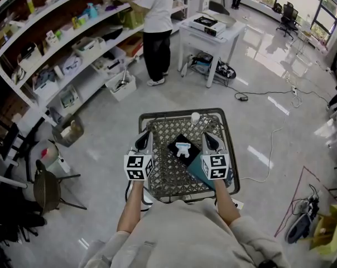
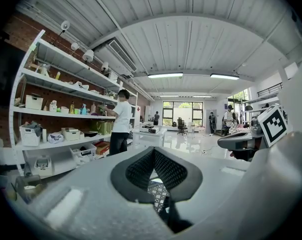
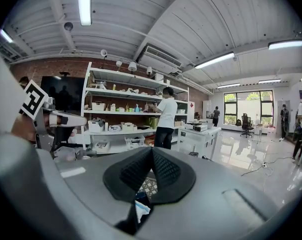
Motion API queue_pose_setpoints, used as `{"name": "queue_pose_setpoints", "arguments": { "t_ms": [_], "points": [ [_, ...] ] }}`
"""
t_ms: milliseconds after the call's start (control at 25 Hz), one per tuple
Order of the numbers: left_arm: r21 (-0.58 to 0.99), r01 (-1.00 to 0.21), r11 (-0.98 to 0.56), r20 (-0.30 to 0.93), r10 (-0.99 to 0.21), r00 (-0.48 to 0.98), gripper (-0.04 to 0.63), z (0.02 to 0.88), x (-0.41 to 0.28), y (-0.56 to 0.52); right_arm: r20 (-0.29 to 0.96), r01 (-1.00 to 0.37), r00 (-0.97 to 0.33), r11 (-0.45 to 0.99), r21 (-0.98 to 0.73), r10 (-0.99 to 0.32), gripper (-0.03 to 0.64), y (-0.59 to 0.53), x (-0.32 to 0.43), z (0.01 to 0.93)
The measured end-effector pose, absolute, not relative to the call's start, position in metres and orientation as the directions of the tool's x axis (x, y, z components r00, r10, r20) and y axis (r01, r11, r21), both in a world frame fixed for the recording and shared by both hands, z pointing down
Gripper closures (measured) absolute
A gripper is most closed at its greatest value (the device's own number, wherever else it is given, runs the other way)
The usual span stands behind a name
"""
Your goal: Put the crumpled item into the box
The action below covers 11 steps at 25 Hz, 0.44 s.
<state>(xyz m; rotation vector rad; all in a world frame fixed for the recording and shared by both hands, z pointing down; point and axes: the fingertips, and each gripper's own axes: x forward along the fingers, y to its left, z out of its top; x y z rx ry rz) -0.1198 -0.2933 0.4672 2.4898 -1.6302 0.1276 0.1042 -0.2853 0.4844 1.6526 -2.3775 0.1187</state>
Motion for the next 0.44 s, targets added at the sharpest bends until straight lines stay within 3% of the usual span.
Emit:
{"name": "queue_pose_setpoints", "arguments": {
  "t_ms": [440],
  "points": [
    [0.091,-0.913,-0.397,0.163,-0.898,0.407,0.591,0.4678,-0.1210,-0.2991,0.251,-0.928,-0.332,0.362,0.083,-0.909,0.618,-0.2914,0.1000,0.4846]
  ]
}}
